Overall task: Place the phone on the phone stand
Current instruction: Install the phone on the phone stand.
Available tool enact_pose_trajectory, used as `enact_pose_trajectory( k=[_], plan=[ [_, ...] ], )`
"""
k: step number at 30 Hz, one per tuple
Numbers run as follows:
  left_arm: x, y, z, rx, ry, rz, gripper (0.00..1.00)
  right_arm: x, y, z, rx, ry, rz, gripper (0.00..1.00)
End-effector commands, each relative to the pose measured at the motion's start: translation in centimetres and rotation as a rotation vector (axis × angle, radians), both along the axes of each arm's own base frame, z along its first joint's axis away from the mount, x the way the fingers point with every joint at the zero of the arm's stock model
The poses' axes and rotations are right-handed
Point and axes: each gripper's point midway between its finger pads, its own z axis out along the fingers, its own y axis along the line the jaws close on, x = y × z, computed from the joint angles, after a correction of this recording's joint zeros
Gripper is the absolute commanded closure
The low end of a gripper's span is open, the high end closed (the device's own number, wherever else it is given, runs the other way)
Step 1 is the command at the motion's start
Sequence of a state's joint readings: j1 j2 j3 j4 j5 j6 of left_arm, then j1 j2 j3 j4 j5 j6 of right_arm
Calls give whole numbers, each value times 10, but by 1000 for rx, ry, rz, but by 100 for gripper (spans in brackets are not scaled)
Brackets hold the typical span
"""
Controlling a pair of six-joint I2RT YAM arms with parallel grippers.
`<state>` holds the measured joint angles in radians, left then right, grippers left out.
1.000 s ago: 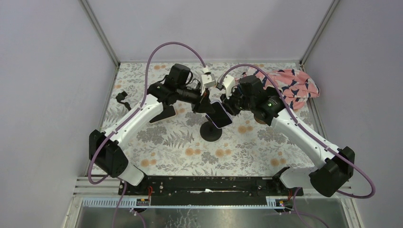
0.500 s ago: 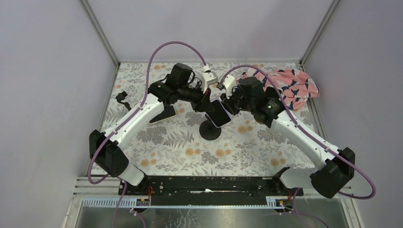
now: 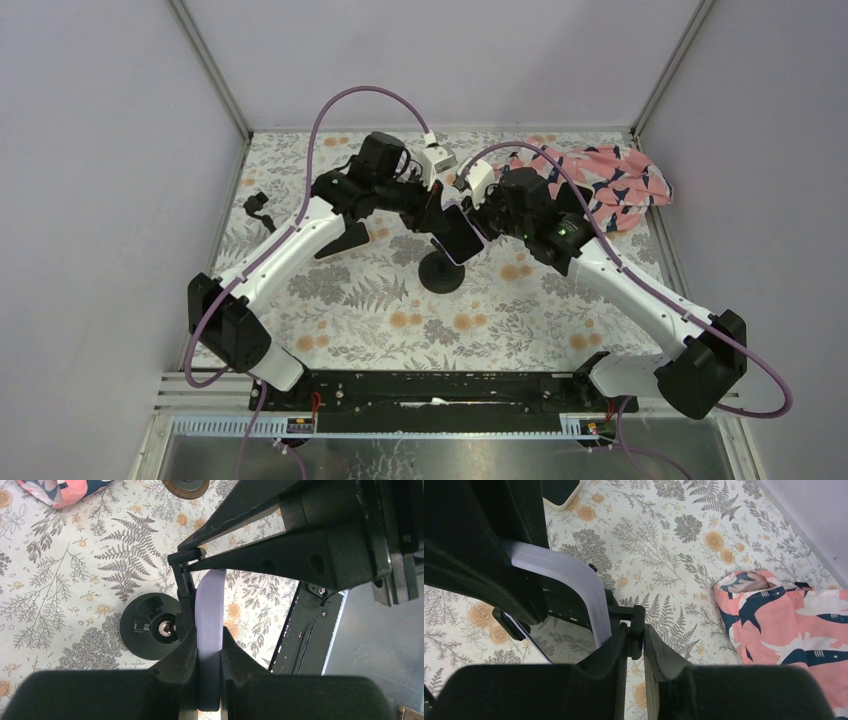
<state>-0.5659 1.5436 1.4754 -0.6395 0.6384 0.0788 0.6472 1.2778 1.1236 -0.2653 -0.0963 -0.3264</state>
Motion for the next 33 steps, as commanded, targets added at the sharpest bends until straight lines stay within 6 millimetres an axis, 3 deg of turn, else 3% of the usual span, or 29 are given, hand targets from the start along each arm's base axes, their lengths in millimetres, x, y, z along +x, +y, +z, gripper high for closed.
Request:
enact_pose_trajectory(
  k=[1, 19, 33],
  plan=[
    [-10, 96, -88, 458, 258, 281, 100, 29, -62, 23, -137, -163, -252, 100],
    [-12, 101, -87, 515, 260, 351, 100, 30, -50, 16, -150, -216, -302, 100],
    [-18, 89, -82, 499, 364, 471, 100, 28, -48, 16, -145, -244, -305, 100]
  ],
)
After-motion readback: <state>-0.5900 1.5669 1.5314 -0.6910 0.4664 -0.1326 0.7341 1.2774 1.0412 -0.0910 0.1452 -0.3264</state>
